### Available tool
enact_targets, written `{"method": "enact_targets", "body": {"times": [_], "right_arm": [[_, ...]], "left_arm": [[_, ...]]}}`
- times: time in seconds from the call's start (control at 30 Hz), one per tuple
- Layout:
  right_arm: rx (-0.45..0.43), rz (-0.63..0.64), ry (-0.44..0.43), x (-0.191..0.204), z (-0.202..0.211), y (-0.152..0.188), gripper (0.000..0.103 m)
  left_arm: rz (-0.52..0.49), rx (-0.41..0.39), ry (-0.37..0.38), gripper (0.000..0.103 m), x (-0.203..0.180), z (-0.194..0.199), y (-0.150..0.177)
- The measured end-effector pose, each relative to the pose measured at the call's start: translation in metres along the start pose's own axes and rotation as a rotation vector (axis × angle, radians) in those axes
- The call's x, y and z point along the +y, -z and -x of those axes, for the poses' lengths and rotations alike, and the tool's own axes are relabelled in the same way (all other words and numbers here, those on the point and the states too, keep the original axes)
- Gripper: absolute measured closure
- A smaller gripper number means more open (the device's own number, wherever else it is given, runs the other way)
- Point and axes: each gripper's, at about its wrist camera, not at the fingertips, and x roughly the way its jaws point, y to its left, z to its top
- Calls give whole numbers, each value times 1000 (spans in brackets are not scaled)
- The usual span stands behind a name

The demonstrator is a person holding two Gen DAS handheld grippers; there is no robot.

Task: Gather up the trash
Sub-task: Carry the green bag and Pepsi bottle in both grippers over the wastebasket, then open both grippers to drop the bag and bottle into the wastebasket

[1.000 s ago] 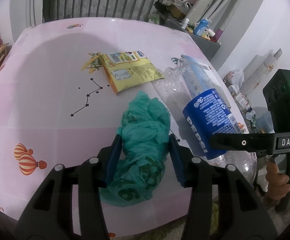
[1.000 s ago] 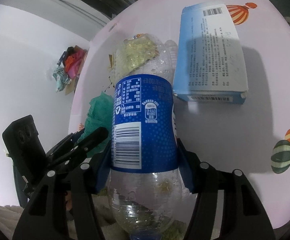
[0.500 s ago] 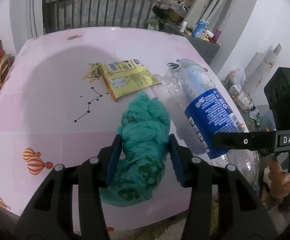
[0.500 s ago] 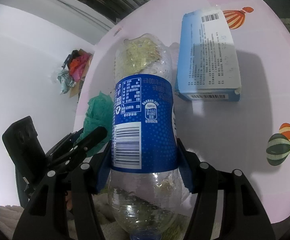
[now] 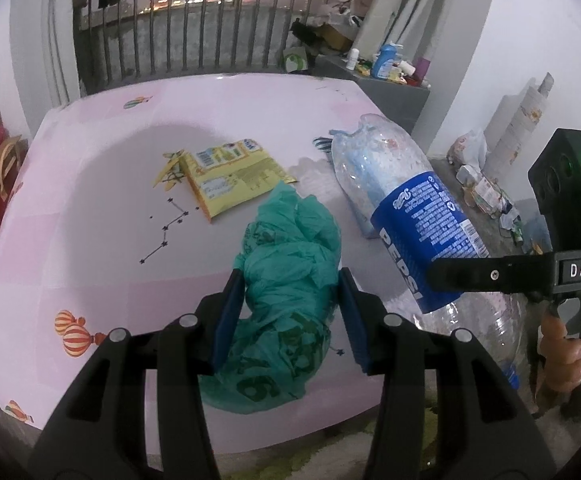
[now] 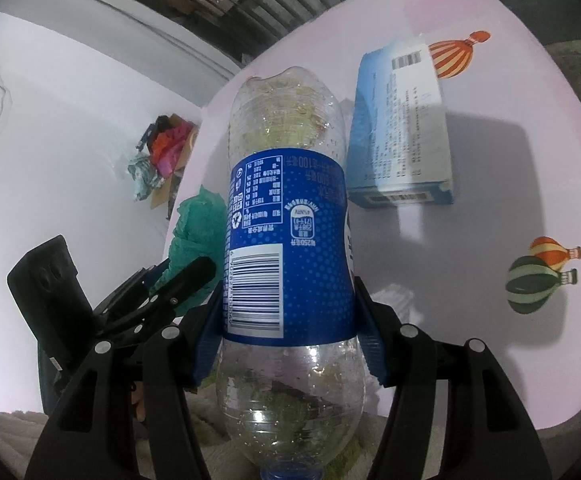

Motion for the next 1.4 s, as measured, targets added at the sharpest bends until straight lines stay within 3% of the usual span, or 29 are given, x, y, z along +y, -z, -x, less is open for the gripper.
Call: {"method": "enact_targets", "body": {"times": [0.43,0.83,1.07,1.23,1.4], "right_arm": [[-163,-87,-6,-43,76,23,45],[-428,-309,94,-124,192,82,45],[-586,-560,183,-201,252,144,45],[-609,-730,177,-248,248,171,45],[-584,-837,151,-289,227,170,45]], "left_arm": [[-120,-15,90,59,-54,-1,-25],[-317,18,328,59,-168,-31,-69],[-403,165,467,59,-256,-83,-82],[-438,293,517,59,-311,-132,-83],[-431,412,512,59,-360,-186,-82]]}}
